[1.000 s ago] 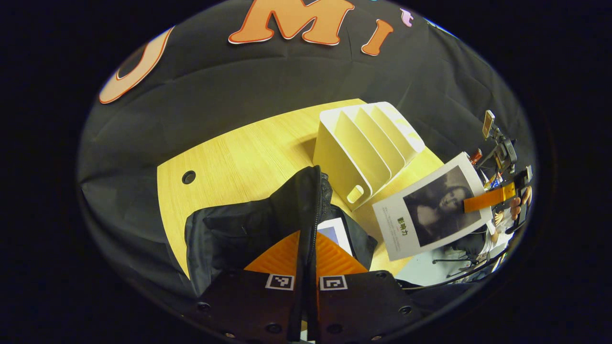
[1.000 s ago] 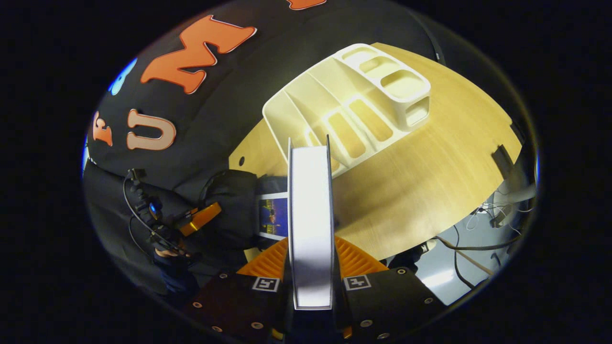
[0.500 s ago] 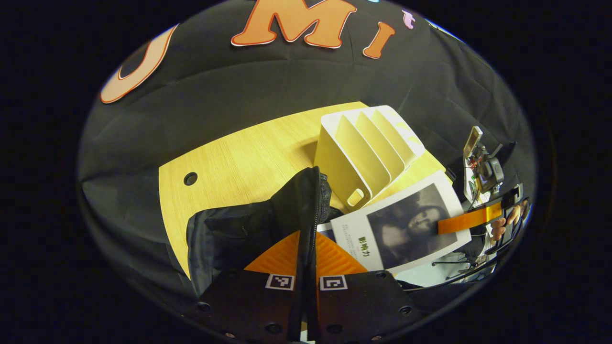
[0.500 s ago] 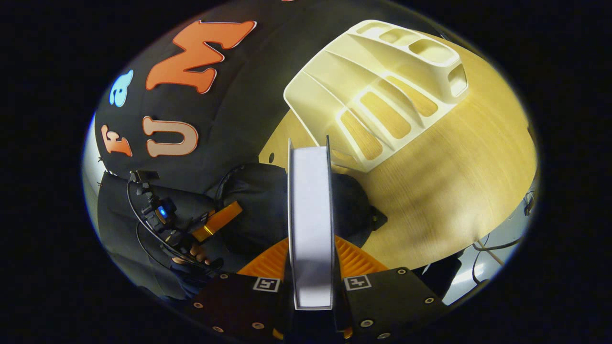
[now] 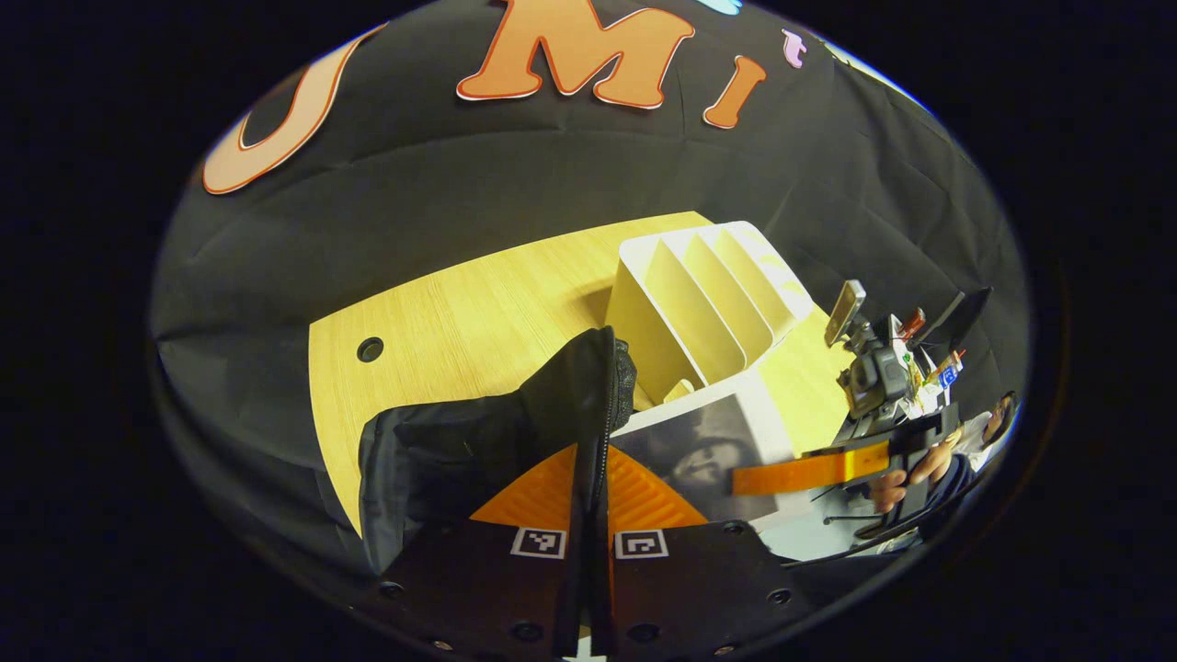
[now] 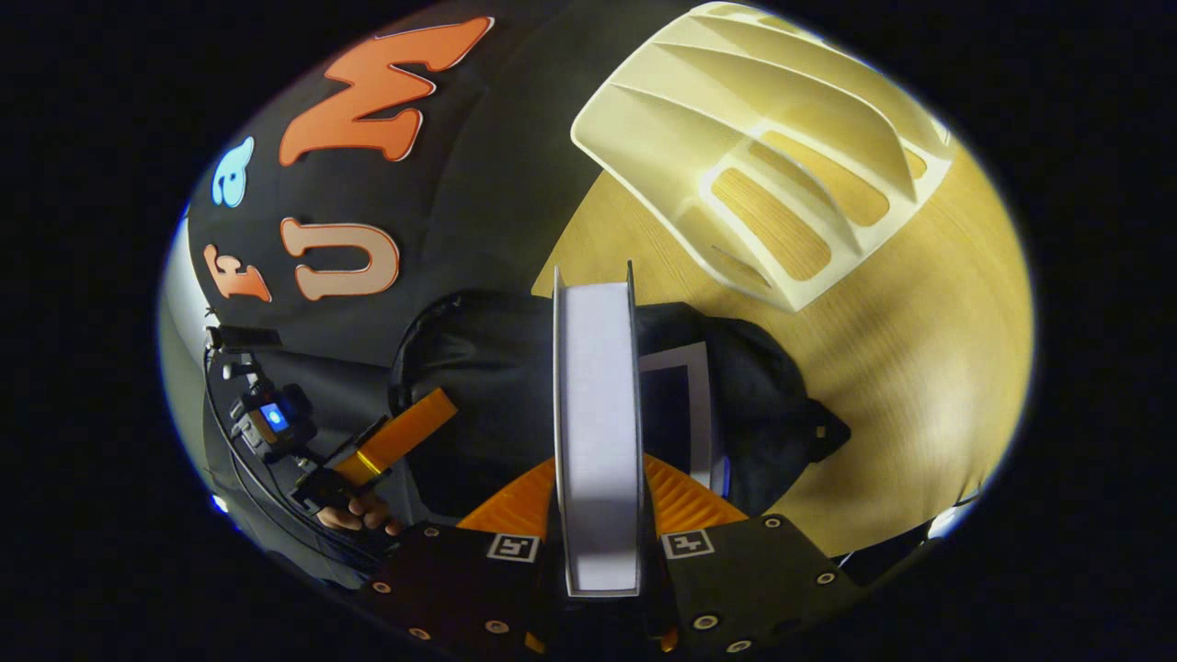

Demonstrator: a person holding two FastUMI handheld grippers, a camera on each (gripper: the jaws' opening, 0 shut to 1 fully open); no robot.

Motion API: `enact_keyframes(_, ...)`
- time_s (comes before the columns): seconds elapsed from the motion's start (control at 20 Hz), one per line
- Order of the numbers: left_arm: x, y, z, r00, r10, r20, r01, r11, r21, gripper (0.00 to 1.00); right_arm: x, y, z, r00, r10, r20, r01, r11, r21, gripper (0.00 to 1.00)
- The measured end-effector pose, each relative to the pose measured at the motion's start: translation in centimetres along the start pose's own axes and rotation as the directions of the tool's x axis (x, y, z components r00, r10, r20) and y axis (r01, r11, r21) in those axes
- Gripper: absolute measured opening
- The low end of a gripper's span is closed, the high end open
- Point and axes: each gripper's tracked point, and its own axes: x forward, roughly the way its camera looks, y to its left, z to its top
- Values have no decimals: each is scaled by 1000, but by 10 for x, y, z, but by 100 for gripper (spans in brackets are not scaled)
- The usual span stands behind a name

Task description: Open the schoolbag, grab two books from the bookshelf and put them into the schoolbag.

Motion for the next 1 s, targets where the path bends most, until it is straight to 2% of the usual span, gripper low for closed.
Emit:
enact_keyframes(0.45,-2,-15,3,998,-40,39,41,999,-14,6,65,23,-13,998,46,38,-48,998,45,34)
enact_keyframes(0.5,-2,-15,4,998,-40,44,41,999,-17,5,70,25,-15,998,49,29,-50,998,48,43)
enact_keyframes(0.55,-3,-16,5,998,-44,47,44,999,-19,5,72,26,-14,998,51,35,-52,998,43,34)
enact_keyframes(0.6,-3,-16,4,998,-44,50,45,999,-21,5,77,24,-15,999,43,25,-44,998,43,35)
enact_keyframes(0.65,-2,-17,5,997,-49,53,50,998,-23,5,82,20,-15,999,30,24,-31,999,43,45)
enact_keyframes(0.7,-2,-18,4,997,-51,53,52,998,-27,5,84,17,-17,1000,19,14,-20,999,46,36)
enact_keyframes(0.75,-1,-19,4,997,-56,55,58,998,-34,6,84,18,-18,1000,8,10,-8,999,48,37)
enact_keyframes(0.8,-1,-17,3,997,-54,57,56,998,-36,6,82,15,-18,1000,-20,-5,20,999,37,29)
enact_keyframes(0.85,1,-15,3,997,-50,61,52,998,-42,6,80,6,-20,999,-48,-7,48,999,8,43)
enact_keyframes(0.9,2,-13,2,997,-42,64,44,998,-43,6,75,3,-18,998,-68,-17,67,998,-18,50)
enact_keyframes(0.95,3,-12,0,997,-30,65,33,998,-48,6,70,1,-19,996,-92,-20,91,995,-47,40)
enact_keyframes(1.0,2,-12,-3,998,-21,65,24,999,-44,6,61,-3,-14,992,-125,-6,124,990,-69,73)
